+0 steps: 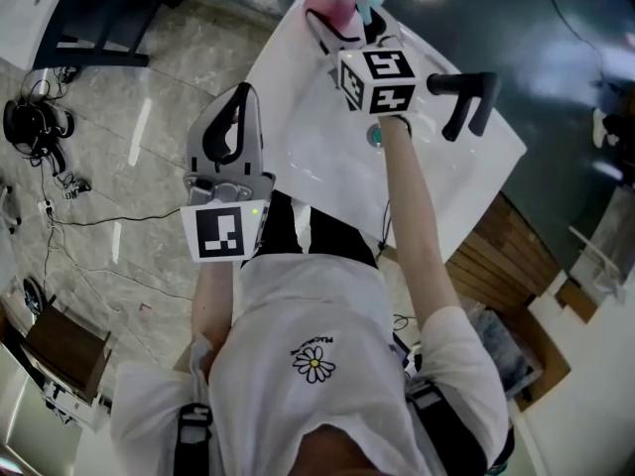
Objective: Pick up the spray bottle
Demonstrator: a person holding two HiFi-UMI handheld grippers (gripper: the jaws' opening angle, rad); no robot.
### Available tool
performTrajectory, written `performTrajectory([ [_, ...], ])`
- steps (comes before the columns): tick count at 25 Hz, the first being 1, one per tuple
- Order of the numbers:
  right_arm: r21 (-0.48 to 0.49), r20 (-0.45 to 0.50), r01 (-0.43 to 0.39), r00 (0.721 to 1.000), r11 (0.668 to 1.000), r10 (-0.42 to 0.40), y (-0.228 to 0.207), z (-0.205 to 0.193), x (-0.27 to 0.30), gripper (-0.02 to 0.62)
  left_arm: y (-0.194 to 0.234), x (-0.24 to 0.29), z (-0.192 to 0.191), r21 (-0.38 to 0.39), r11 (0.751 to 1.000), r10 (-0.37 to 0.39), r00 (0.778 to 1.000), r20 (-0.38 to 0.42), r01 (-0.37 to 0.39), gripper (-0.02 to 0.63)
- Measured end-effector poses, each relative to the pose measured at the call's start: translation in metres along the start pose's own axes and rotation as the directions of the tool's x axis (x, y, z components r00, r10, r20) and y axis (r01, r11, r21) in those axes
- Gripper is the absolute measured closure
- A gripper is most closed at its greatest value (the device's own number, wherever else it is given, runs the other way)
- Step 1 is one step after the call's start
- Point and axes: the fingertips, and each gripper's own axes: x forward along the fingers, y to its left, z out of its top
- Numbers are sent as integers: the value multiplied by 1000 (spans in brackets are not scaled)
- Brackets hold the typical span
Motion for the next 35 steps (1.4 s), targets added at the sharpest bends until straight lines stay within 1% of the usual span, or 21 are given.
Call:
performTrajectory([
  [3, 0, 15, 5, 1000, 1000, -5, 0, 2, 2, 272, 0, -2, -2, 12, 1000, -3, 1000, -7, 3, 586],
  [7, 1, 20, 12, 1000, 1000, -12, 0, 2, 2, 272, 1, -5, -5, 6, 1000, 4, 1000, -13, -4, 586],
  [10, 4, 15, 23, 1000, 1000, -23, -1, 1, 1, 272, -1, -7, -5, 19, 1000, 3, 1000, -7, -3, 586],
  [13, 7, 14, 36, 999, 999, -36, -2, 0, 1, 272, -1, -12, -8, 46, 999, 1, 1000, -24, 0, 586],
  [18, 18, -16, 44, 999, 999, -43, -2, 1, 2, 272, 5, -19, -5, 38, 999, 17, 1000, -20, -17, 586],
  [21, 31, -31, 47, 998, 998, -46, -2, 0, 0, 272, 1, -21, -4, 69, 998, 14, 1000, -18, -13, 586],
  [24, 15, -37, 38, 999, 999, -37, 3, 9, -9, 272, -2, -24, -3, 94, 996, 6, 1000, -28, -4, 586],
  [26, 5, -27, 30, 999, 1000, -30, 10, 21, -19, 272, -2, -27, 0, 80, 997, 7, 1000, -23, -5, 586],
  [30, -8, 23, 35, 999, 999, -35, 20, 54, -43, 272, 1, -34, 9, 57, 998, 27, 1000, -11, -26, 586],
  [31, -10, 34, 35, 999, 999, -35, 22, 62, -49, 272, 3, -35, 12, 41, 998, 41, 999, -11, -40, 586],
  [33, -14, 48, 35, 998, 999, -34, 27, 75, -62, 272, 7, -36, 21, -21, 998, 66, 998, -4, -66, 586],
  [35, -18, 63, 43, 997, 999, -42, 31, 85, -77, 272, 9, -36, 33, -73, 995, 72, 997, 18, -70, 586],
])
